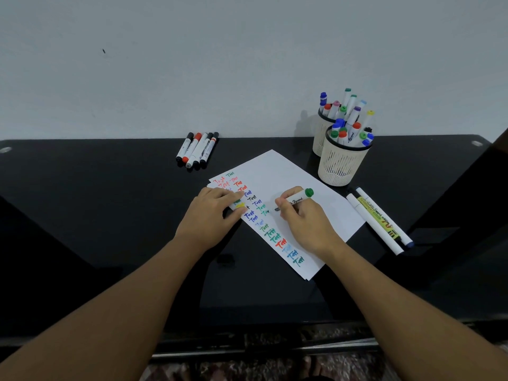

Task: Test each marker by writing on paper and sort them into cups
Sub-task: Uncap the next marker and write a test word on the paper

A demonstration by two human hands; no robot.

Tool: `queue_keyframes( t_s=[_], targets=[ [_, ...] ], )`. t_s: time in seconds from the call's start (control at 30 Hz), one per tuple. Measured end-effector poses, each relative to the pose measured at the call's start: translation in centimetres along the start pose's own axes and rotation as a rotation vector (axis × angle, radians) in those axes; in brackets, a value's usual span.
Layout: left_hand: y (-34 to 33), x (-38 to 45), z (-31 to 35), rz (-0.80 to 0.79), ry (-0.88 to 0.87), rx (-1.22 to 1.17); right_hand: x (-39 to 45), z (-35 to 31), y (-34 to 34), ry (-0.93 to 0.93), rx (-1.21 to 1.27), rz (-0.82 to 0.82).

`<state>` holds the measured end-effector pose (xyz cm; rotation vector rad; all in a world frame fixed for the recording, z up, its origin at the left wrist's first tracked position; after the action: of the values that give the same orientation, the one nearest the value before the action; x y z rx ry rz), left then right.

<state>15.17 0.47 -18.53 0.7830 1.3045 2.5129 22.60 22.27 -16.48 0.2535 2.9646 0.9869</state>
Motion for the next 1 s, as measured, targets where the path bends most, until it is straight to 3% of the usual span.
queue_keyframes(
  t_s=[1.0],
  targets=[
    [0.21, -0.12, 0.46, 0.011, -0.016, 0.011, 0.43, 0.03, -0.16, 0.069, -0.058, 0.035]
  ],
)
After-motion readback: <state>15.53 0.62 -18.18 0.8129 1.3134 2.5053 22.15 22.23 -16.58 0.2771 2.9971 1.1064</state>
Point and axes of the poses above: each hand's wrist, its own x-axis towards the middle knuckle, its own y-axis out of the back of the hand, z = x × y, the point moved 4 cm from there along x, towards the middle knuckle, and after that the axes turned 4 degrees about -x, right-handed, at the moved point
